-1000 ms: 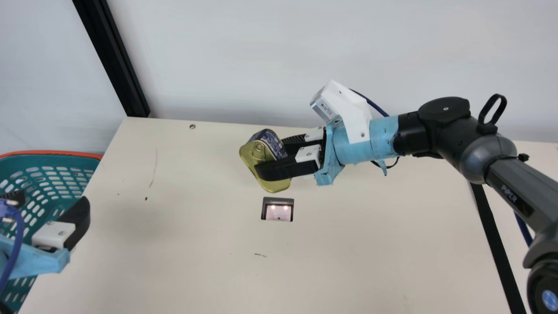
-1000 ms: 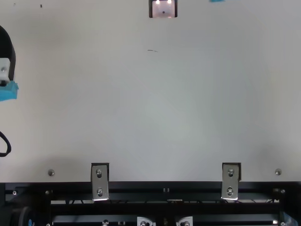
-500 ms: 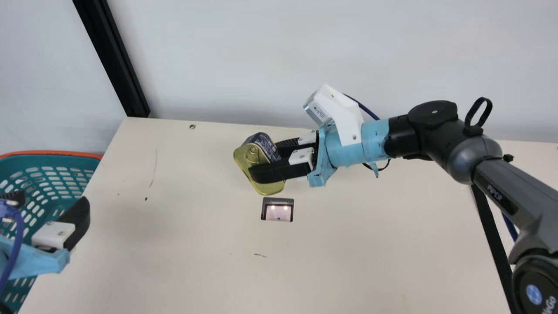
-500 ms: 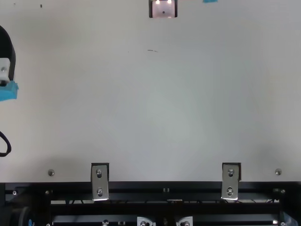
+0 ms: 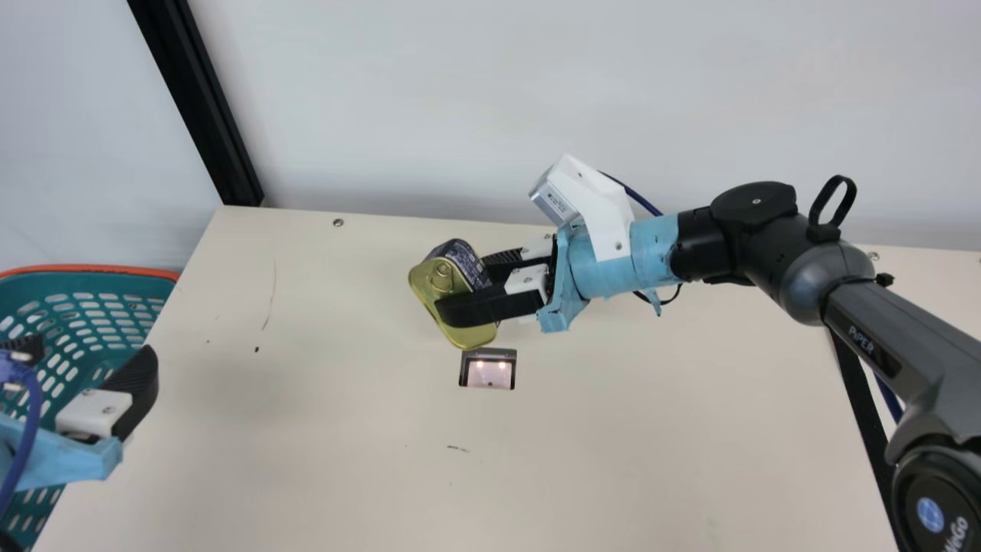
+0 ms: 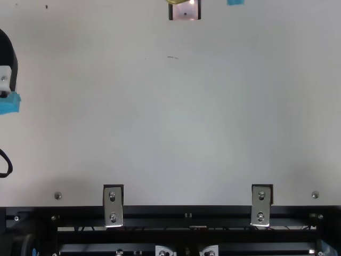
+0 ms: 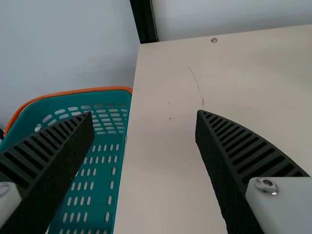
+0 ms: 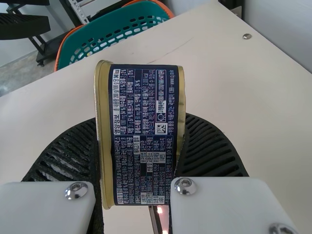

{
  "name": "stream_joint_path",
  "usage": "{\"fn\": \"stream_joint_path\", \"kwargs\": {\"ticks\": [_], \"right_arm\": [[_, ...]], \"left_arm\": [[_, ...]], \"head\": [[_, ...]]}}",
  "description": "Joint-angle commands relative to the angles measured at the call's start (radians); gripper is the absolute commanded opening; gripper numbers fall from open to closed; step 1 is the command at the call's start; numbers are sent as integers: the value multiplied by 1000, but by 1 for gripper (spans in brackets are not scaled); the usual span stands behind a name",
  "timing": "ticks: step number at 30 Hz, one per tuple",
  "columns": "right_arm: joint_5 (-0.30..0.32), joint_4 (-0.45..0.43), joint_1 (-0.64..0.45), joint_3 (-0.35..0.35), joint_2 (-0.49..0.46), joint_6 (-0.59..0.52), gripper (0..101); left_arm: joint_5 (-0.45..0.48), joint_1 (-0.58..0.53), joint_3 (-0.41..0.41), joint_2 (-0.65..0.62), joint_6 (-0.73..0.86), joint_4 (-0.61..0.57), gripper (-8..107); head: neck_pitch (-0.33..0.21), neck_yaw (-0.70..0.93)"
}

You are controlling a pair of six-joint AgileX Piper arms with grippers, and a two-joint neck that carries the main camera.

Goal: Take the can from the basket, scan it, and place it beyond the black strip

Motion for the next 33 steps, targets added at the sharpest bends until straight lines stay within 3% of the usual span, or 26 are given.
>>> {"fn": "stream_joint_path", "kwargs": {"ticks": [1,14,33], "right_arm": [[1,0,1,2,4,1,0],[-15,1,3,0,23,5,0],[-37,-3,3,-61,51,21,0]], "left_arm": [[0,0,0,0,0,0,90],[0,0,0,0,0,0,90],[0,0,0,0,0,0,90]], "head": [[-3,13],[-3,13],[-3,13]]}}
